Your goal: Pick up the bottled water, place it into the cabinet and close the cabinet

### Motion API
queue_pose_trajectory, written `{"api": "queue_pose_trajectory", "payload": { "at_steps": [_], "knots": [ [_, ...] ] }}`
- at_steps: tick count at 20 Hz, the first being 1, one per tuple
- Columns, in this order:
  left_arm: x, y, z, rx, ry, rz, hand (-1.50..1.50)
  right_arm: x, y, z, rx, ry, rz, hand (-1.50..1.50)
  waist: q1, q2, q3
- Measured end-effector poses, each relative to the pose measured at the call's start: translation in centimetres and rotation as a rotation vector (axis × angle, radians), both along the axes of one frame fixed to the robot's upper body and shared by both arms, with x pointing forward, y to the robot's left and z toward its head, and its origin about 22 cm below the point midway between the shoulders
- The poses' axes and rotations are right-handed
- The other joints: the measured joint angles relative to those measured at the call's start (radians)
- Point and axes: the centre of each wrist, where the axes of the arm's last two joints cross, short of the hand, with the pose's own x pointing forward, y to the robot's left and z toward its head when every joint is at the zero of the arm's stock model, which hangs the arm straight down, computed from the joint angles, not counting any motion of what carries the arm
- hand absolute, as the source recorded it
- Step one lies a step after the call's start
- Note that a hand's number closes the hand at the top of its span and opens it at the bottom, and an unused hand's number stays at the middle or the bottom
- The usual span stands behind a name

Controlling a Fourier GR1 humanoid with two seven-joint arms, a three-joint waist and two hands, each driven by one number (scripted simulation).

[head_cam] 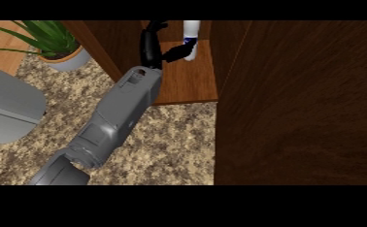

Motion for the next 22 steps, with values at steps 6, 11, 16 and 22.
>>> {"api": "queue_pose_trajectory", "payload": {
  "at_steps": [6,11,16,22],
  "knots": [
    [-0.1,-0.5,0.8,-0.188,-0.098,-0.176,1.50,0.0,0.1,0.1,0.009,0.005,0.020,-1.50,0.005,-0.006,0.000],
    [-0.5,-0.7,0.6,-0.258,-0.113,-0.248,1.50,-0.2,0.4,0.3,0.019,0.021,0.015,-1.50,0.014,-0.015,0.001],
    [-1.6,-1.4,0.3,-0.330,-0.097,-0.342,1.50,0.1,0.7,0.4,0.018,0.019,0.018,-1.50,0.027,-0.024,0.002],
    [-5.1,-2.4,-1.9,-0.472,-0.036,-0.527,-1.50,-0.1,1.2,0.4,0.031,0.025,0.012,-1.50,0.041,-0.033,0.001]
  ]
}}
